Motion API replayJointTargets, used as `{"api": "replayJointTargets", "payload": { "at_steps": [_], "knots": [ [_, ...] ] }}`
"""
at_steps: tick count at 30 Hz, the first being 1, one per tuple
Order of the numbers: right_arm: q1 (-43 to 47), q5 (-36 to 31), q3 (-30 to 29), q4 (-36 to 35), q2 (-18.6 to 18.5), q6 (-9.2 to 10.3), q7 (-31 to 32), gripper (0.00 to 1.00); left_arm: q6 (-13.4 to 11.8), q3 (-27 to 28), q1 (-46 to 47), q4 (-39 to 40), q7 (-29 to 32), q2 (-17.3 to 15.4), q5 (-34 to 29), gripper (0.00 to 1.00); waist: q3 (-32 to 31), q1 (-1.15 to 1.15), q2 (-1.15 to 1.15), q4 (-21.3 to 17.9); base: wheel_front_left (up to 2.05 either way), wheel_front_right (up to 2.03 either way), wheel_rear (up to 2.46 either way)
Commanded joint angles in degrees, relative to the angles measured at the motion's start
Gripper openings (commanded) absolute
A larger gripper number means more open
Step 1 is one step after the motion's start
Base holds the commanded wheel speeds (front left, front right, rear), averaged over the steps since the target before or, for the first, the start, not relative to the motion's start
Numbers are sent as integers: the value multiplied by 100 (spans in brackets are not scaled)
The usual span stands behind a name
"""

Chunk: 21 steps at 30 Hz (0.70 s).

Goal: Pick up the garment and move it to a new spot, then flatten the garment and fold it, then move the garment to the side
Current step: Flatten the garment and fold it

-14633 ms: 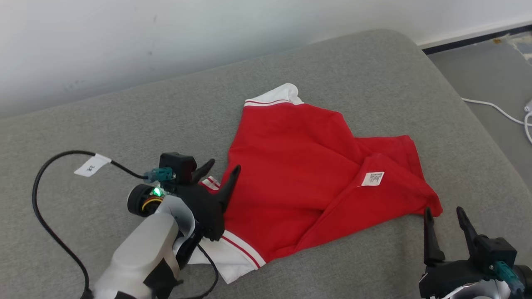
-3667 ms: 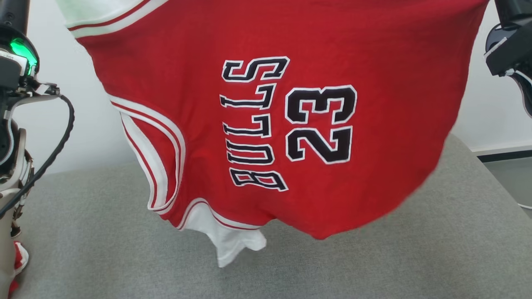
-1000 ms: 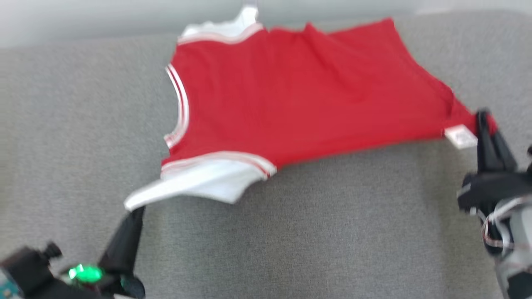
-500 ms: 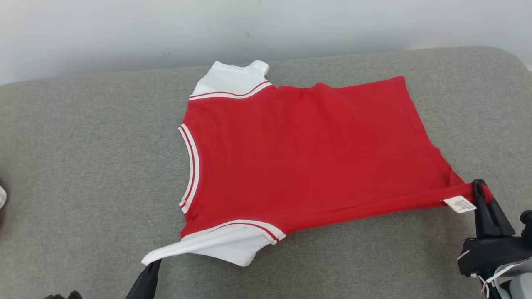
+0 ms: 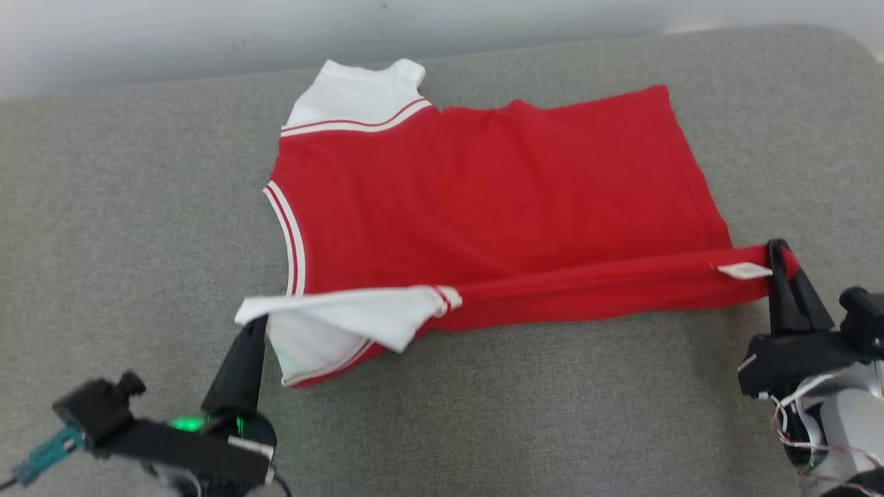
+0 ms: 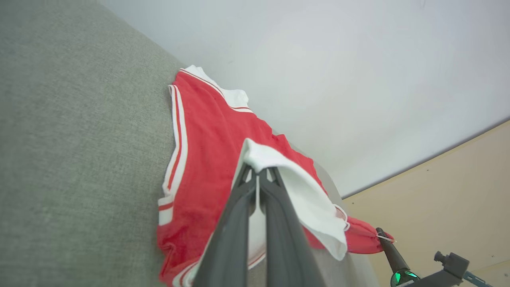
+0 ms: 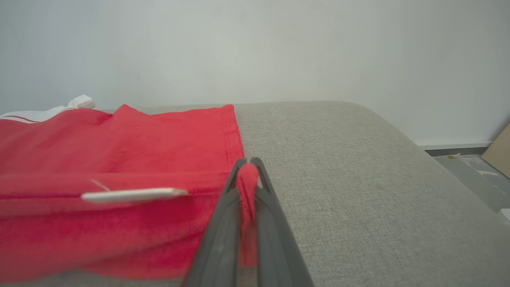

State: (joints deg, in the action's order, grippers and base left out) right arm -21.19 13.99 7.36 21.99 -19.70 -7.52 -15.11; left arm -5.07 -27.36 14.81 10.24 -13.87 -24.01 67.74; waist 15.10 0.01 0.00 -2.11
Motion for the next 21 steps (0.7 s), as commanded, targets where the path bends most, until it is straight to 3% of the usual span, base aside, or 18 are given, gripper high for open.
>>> {"api": "replayJointTargets", "payload": {
  "at_steps": [1,19,21],
  "knots": [
    [-171,-86,12,118,36,5,-7,0,56,15,231,-203,-33,56,-95,0,219,-1,0,-1,0,0,0],
    [-1437,-586,-163,1079,211,5,-8,0,472,-355,1899,-1769,67,317,-887,0,979,-1,0,199,0,0,0],
    [-1498,-634,-186,1152,231,5,-8,6,495,-418,2019,-1905,108,329,-927,0,1036,-1,0,218,0,0,0]
  ]
}}
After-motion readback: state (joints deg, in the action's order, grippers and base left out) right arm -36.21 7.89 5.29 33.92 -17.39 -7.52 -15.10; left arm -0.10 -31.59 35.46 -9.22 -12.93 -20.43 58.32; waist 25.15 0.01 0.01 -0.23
